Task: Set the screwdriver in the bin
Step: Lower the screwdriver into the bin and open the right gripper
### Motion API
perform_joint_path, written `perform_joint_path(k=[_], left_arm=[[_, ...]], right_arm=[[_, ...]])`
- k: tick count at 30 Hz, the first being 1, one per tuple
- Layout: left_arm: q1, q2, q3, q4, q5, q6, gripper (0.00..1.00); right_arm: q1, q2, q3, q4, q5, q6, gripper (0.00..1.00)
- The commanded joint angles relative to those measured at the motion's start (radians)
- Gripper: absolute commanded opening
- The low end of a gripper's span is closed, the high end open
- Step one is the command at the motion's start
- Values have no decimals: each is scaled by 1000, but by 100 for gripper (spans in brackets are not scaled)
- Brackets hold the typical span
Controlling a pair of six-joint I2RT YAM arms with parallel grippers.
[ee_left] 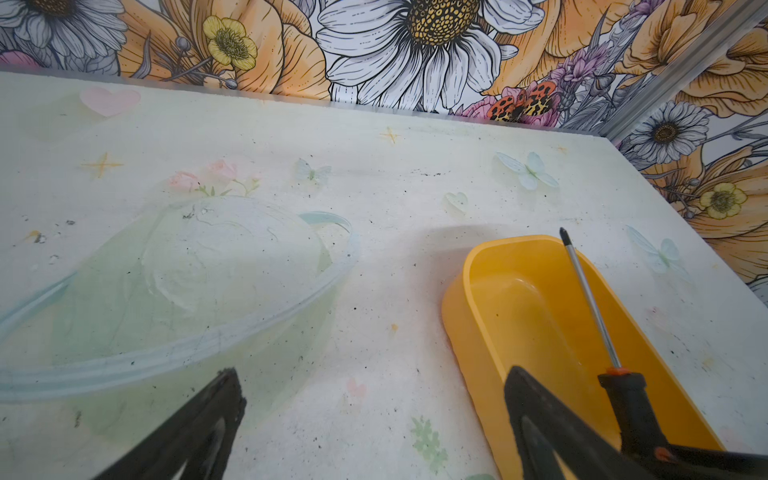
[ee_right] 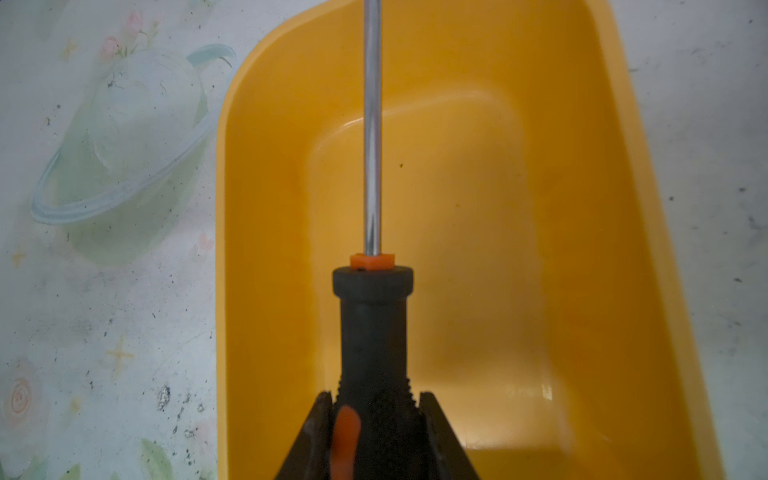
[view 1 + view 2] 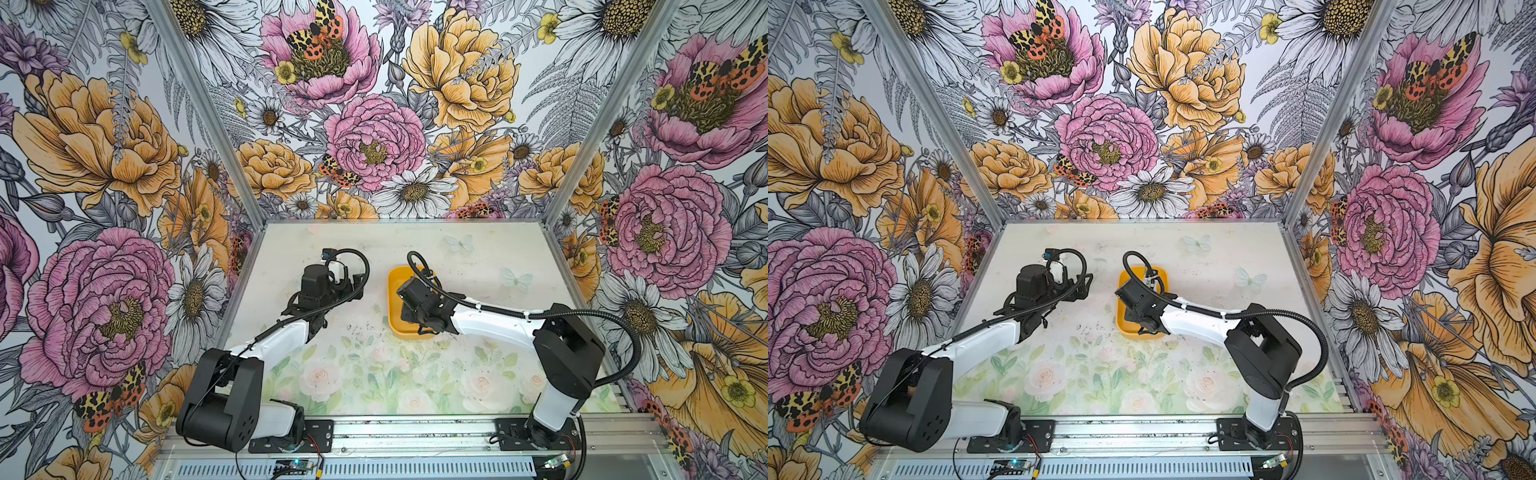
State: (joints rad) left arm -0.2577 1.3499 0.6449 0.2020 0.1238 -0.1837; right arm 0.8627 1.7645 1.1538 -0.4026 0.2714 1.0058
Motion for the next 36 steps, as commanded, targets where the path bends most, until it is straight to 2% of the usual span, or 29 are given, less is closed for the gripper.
perform_joint_path(k=[1, 8, 18, 27, 31, 34, 36], left_arm=[[8, -17, -10, -4, -6, 12, 99], [8, -32, -21, -4, -12, 12, 99], [9, -34, -23, -5, -15, 6, 99], [10, -36, -17, -8, -15, 3, 99], [10, -49, -9, -25, -18, 4, 99], [10, -69, 2, -45, -23, 13, 99], [10, -84, 11, -58, -35, 31, 99]], right_arm=[[0, 38, 12, 7, -21, 16, 0], [-2, 74, 12, 2, -37, 22, 0], [-7, 91, 16, 2, -48, 17, 39], [-11, 85, 17, -2, -60, -6, 53], [-13, 42, 23, -10, -55, -112, 60], [-23, -11, 21, -23, -55, -241, 64], [-50, -56, 17, -24, -105, -362, 65]])
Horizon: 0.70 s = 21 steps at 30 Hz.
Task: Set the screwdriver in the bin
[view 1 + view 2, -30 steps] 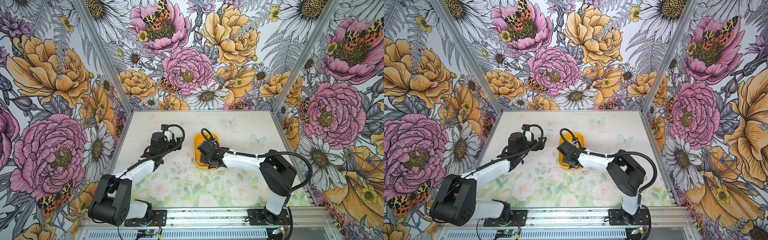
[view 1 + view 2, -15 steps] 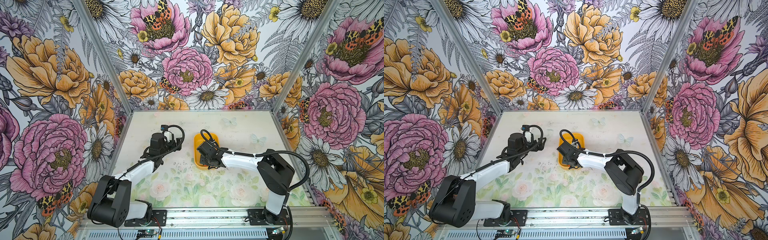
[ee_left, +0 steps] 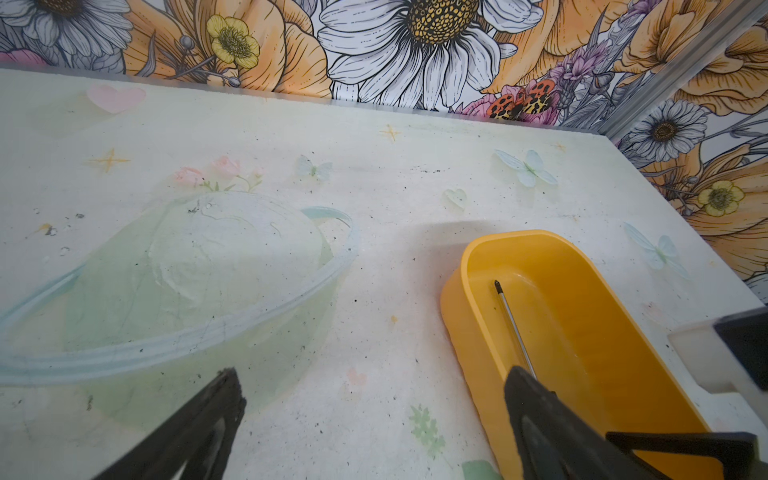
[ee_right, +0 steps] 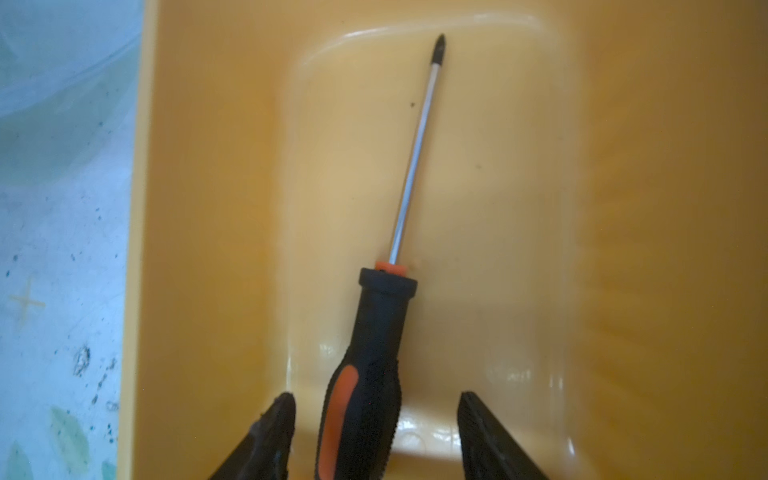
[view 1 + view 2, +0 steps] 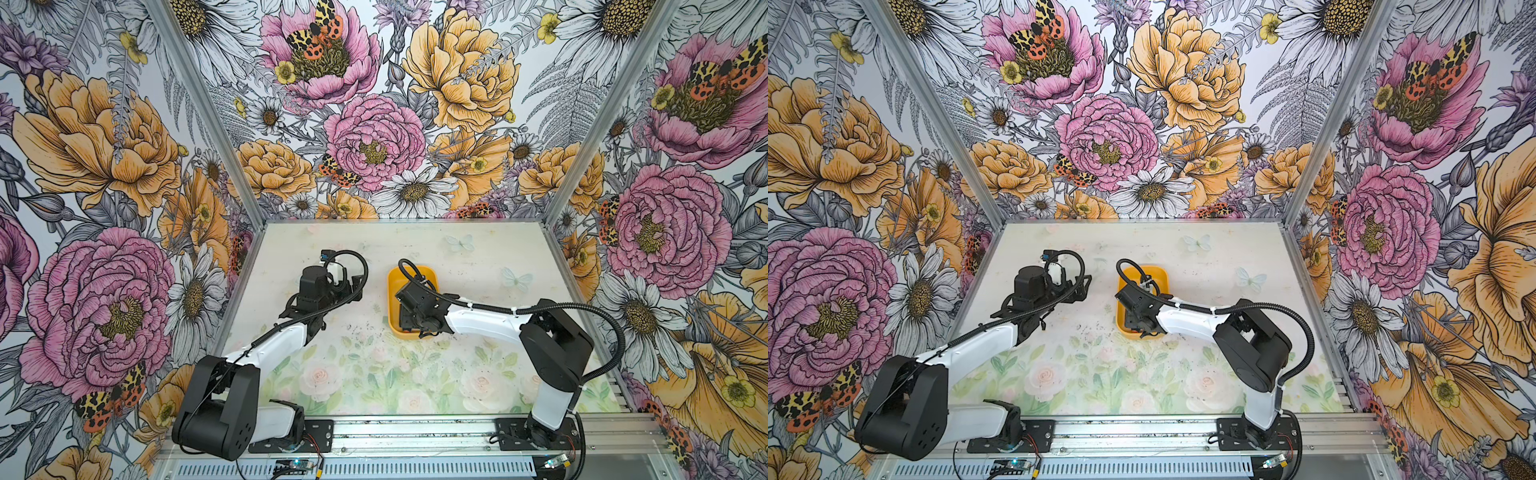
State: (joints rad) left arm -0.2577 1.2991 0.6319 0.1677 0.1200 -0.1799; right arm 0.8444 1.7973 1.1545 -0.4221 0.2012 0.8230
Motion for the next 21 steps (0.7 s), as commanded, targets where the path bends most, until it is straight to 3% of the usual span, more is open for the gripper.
perform_joint_path(k=[1, 6, 8, 10, 16, 21], left_arm=[[10, -41, 27, -30, -43, 40, 99], [12, -89, 52, -70, -124, 129, 99], [14, -114, 43, -44, -170, 182, 99], [22, -133, 19, 17, -211, 243, 99], [126, -142, 7, 83, -188, 275, 99], [190, -136, -35, 135, -149, 250, 99]], right_arm=[[-45, -112, 12, -7, -49, -228, 65], [-196, -302, -45, -3, -31, -517, 65], [-269, -405, -72, 25, 12, -626, 64], [-365, -488, -108, 79, -16, -700, 64], [-674, -657, -331, 444, -199, -783, 65], [-813, -621, -474, 636, -235, -793, 65]])
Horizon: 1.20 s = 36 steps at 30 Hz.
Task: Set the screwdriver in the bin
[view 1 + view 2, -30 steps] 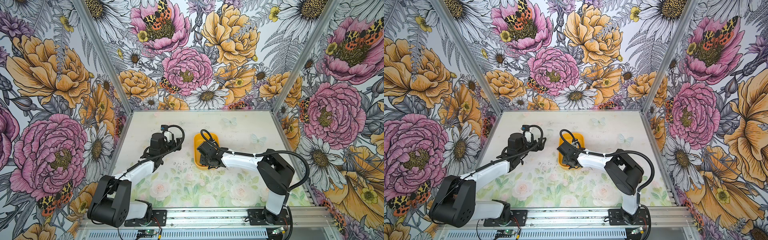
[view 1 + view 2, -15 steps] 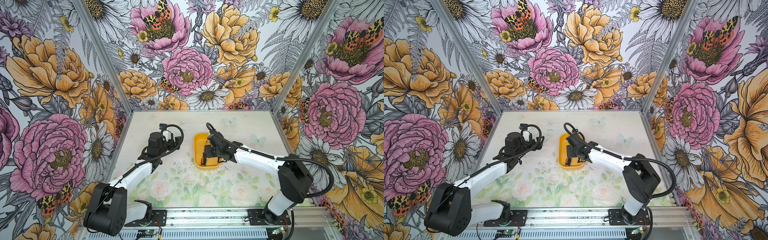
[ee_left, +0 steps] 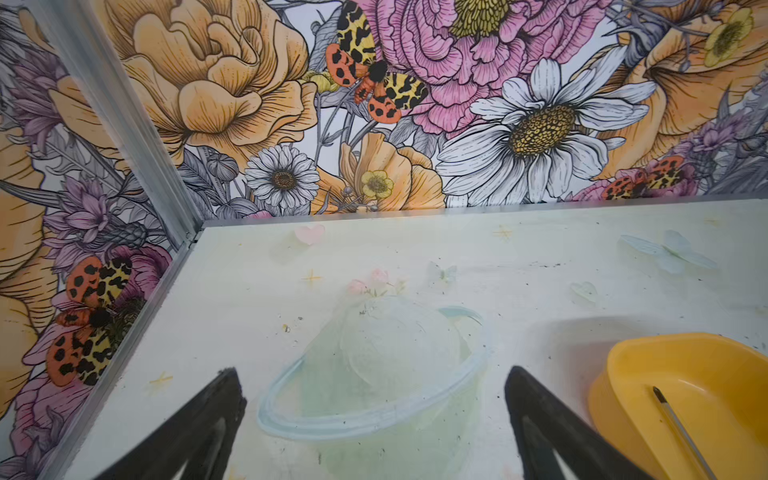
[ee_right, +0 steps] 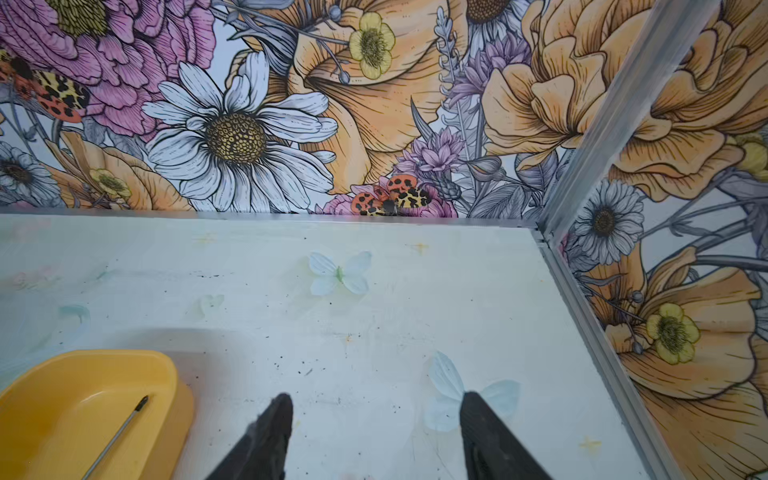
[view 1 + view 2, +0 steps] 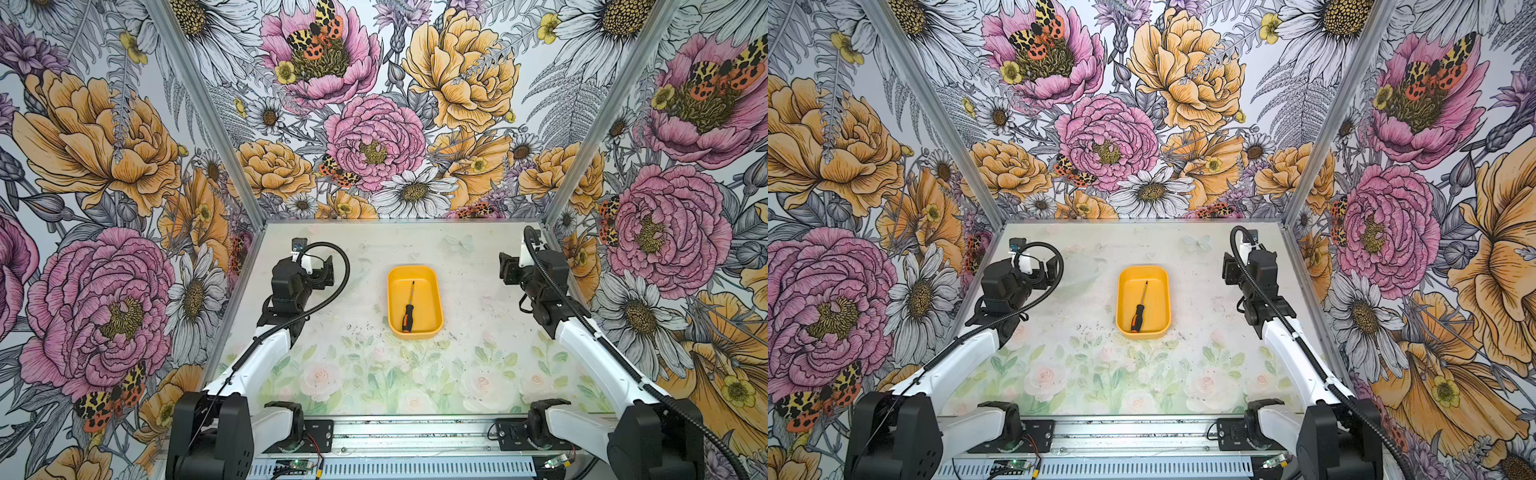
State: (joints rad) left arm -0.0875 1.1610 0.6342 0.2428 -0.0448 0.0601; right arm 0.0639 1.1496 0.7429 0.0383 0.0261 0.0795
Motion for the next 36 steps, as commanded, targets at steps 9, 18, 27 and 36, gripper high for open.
perform_joint_path(k=[9, 18, 27, 36], left_arm=[[42, 25, -144, 209, 9, -1, 99], [51, 126, -220, 419, -13, 6, 99], [63, 273, -257, 590, -37, -11, 99], [77, 387, -272, 722, -76, -38, 99]], right_arm=[[-142, 116, -291, 519, -56, 47, 65], [-141, 232, -434, 834, 21, 59, 66], [-124, 355, -415, 918, 37, 42, 66], [-79, 379, -390, 894, 79, 2, 67]])
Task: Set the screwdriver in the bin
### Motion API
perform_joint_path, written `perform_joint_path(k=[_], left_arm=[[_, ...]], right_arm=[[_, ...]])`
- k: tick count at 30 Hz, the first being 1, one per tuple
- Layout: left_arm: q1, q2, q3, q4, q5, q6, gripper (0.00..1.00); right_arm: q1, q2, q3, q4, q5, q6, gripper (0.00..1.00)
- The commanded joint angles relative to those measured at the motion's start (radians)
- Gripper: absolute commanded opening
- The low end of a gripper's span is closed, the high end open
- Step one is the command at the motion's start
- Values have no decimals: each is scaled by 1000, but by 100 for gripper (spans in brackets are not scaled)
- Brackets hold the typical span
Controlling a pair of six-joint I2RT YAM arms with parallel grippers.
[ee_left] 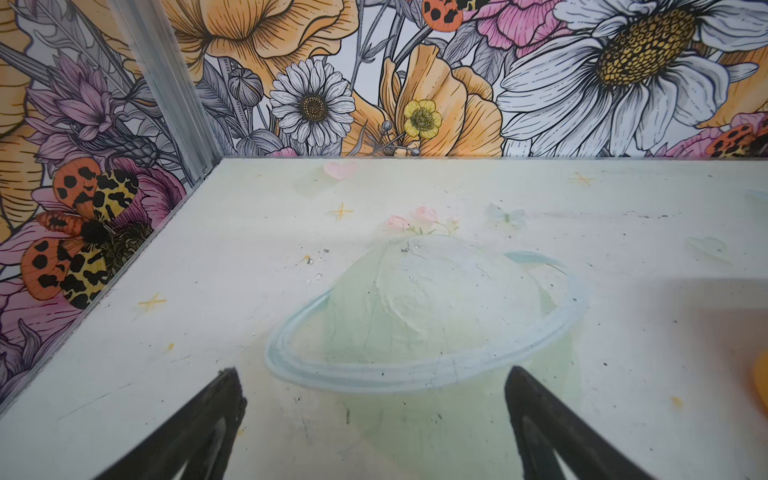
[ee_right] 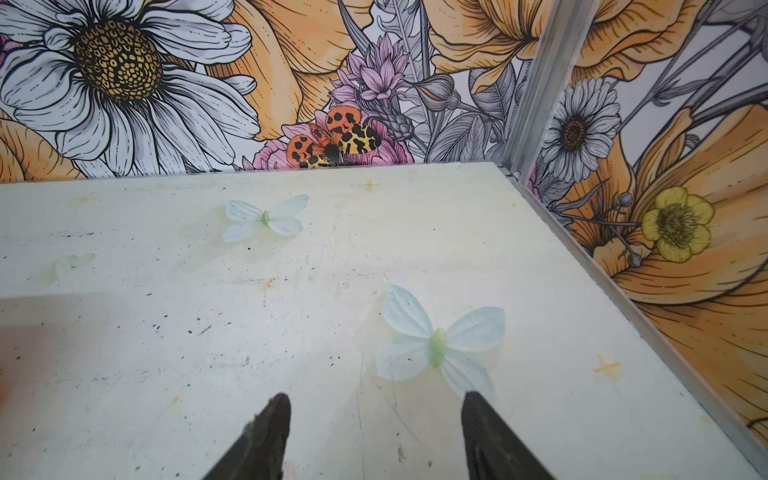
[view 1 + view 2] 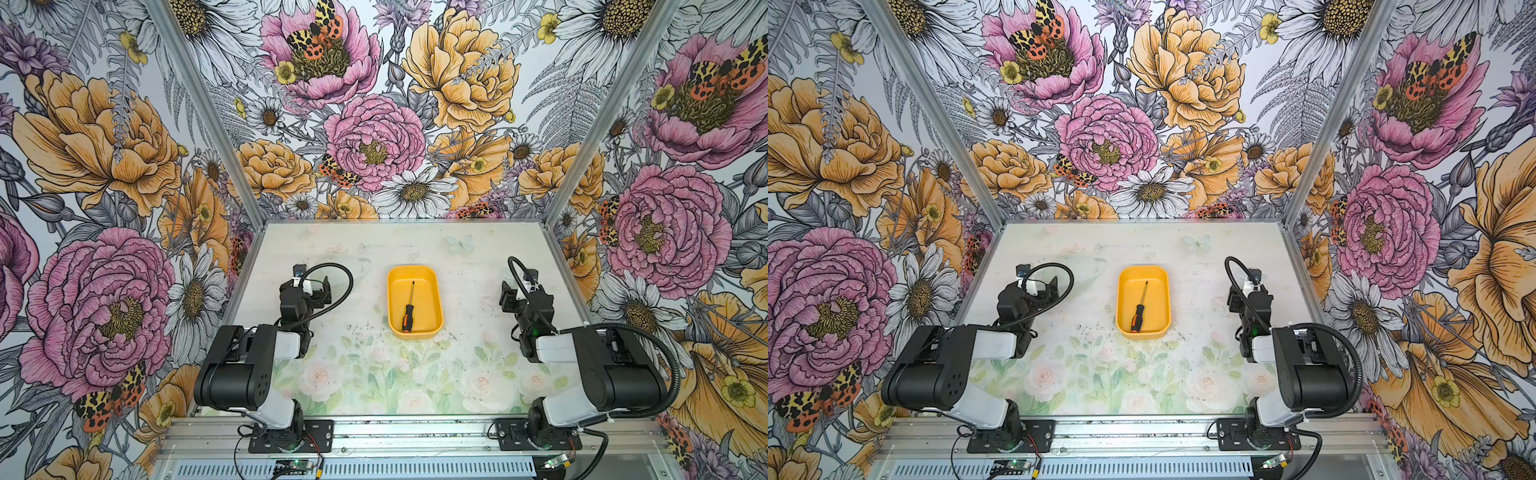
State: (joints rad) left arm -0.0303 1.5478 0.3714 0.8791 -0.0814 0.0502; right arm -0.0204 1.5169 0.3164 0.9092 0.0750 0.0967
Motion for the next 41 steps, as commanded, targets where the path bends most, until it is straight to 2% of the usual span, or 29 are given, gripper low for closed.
perform_joint_path(k=[1, 3, 7, 12, 41], left_arm=[[20, 5, -9, 96, -38, -30, 99], [21, 3, -1, 75, -34, -30, 99], [36, 3, 8, 55, -9, -40, 99], [40, 3, 8, 58, -3, -43, 99], [29, 4, 6, 61, -46, -42, 99]], right_arm=[[5, 17, 49, 5, 30, -17, 68], [5, 19, 77, -49, 12, -24, 70], [3, 19, 80, -52, 5, -24, 90], [1, 21, 80, -53, 2, -22, 99], [8, 19, 78, -48, 14, -28, 100]])
